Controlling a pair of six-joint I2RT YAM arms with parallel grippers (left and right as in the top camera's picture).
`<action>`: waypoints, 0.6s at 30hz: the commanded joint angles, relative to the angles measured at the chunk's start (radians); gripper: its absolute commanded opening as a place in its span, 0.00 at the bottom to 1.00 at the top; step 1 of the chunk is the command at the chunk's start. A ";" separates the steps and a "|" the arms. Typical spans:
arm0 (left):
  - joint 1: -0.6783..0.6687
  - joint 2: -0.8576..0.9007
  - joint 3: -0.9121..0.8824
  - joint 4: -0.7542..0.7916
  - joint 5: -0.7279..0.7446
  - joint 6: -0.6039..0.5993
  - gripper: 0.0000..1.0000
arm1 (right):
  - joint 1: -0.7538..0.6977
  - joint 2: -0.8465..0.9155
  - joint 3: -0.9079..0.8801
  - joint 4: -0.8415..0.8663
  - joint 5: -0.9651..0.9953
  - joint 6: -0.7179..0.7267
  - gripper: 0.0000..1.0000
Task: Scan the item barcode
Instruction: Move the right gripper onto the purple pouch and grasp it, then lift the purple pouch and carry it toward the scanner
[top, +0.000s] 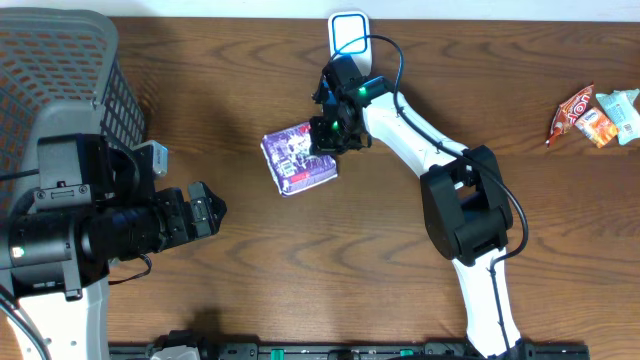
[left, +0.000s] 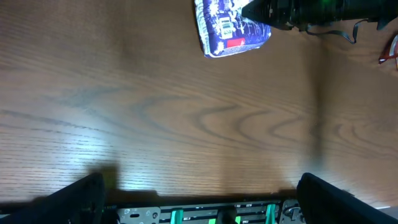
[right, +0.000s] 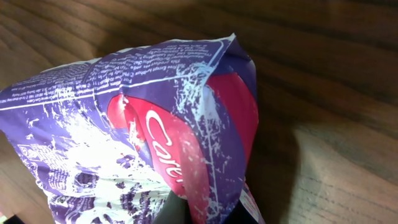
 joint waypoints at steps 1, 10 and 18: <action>0.003 0.001 -0.002 -0.003 0.005 0.005 0.98 | -0.012 -0.046 0.003 -0.022 0.060 -0.015 0.01; 0.003 0.001 -0.002 -0.003 0.005 0.005 0.98 | -0.007 -0.208 0.003 -0.064 0.286 -0.015 0.01; 0.003 0.001 -0.002 -0.003 0.005 0.005 0.98 | 0.031 -0.215 0.002 -0.085 0.500 0.006 0.01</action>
